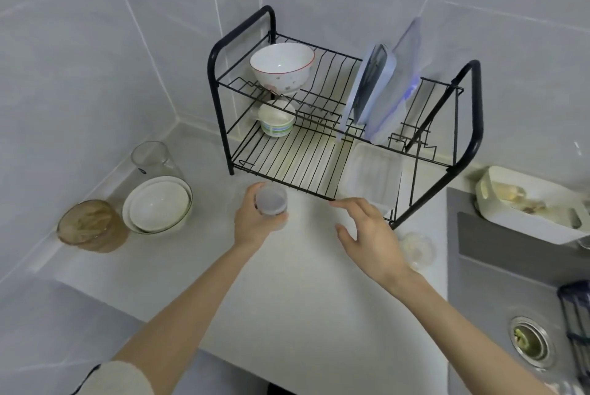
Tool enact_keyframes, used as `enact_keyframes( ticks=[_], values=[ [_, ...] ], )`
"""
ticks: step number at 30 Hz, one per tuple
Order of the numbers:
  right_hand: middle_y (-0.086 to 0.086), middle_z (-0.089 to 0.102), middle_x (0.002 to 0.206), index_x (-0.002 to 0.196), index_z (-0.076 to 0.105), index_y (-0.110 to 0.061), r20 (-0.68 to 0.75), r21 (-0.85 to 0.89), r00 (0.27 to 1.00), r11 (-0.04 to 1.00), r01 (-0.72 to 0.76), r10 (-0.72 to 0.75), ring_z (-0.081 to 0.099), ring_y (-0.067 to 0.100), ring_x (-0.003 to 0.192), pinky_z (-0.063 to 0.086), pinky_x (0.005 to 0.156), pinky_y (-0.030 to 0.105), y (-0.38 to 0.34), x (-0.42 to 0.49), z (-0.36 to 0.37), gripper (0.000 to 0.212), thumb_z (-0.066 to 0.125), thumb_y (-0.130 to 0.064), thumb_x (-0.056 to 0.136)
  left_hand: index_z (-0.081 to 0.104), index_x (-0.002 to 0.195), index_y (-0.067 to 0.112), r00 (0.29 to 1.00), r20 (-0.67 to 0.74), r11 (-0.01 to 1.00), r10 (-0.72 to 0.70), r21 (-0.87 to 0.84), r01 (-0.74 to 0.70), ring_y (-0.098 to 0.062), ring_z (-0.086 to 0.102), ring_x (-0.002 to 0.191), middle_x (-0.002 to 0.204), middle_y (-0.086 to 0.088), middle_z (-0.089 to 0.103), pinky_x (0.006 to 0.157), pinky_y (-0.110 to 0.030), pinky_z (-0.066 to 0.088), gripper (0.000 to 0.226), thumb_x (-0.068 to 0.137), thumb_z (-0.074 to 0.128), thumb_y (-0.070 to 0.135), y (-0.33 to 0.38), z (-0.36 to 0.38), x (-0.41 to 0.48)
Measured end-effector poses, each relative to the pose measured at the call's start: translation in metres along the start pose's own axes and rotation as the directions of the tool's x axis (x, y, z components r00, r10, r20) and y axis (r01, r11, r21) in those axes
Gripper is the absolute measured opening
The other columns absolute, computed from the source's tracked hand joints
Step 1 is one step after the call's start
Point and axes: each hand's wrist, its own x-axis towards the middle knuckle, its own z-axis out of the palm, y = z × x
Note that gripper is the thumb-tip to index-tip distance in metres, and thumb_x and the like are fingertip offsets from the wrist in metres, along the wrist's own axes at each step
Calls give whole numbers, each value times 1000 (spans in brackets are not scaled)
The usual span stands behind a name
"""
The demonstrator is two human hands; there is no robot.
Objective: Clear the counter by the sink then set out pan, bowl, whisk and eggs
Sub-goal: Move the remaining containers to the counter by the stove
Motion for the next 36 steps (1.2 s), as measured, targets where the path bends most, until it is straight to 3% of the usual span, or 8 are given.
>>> enact_keyframes(
  ticks=[3,11,15,19,22,27,31,36],
  values=[
    [-12,51,127,128,53,-27,-47,32,999,999,0,2,47,12,117,48,84,30,8,-12,-7,39,56,-16,90,48,118,32,1000,-6,999,-4,-42,4,9,54,88,112,11,57,68,-10,43,70,61,86,13,6,-3,-19],
    [-9,54,122,122,57,-22,-181,31,983,999,-32,37,46,11,108,33,88,14,53,-61,-33,40,61,-8,85,48,113,40,982,161,993,103,-77,-91,10,56,95,108,21,57,69,-9,47,72,59,88,15,33,22,-71],
    [-2,52,128,123,56,-21,-254,-20,961,993,-116,108,41,21,115,37,97,28,85,-81,-40,44,68,-13,81,48,109,41,954,238,983,183,-71,-171,11,55,97,104,31,57,72,-9,48,71,59,88,12,47,47,-93],
    [-1,33,141,136,42,-31,-114,96,945,950,-297,307,28,23,126,35,94,29,104,-86,-36,63,70,-22,80,48,109,41,935,279,975,220,-39,-218,11,57,97,102,34,58,74,-9,48,69,59,88,15,55,67,-112],
    [-1,31,140,137,39,-34,-38,183,938,925,-333,345,33,21,126,36,93,26,113,-81,-29,68,71,-22,78,49,110,41,930,287,970,231,3,-242,7,59,97,102,27,62,78,-12,50,70,56,90,21,57,78,-123],
    [1,44,131,134,41,-34,46,289,914,870,-398,403,49,20,116,38,87,22,121,-66,-17,67,72,-20,76,48,110,43,933,273,963,236,64,-263,6,60,98,105,24,62,80,-15,51,72,55,90,25,61,84,-132],
    [-10,53,109,124,46,-38,15,359,897,834,-418,443,55,16,105,43,83,24,126,-63,-14,62,76,-25,72,48,108,45,941,240,961,238,80,-264,7,60,95,105,24,62,79,-16,51,71,54,90,25,64,84,-136],
    [-9,63,101,113,40,-33,-9,448,866,776,-444,500,61,15,92,46,73,22,124,-69,-26,66,83,-34,63,49,107,46,949,211,963,233,88,-256,8,60,95,104,24,63,79,-18,52,71,54,91,24,68,82,-141]
  ],
)
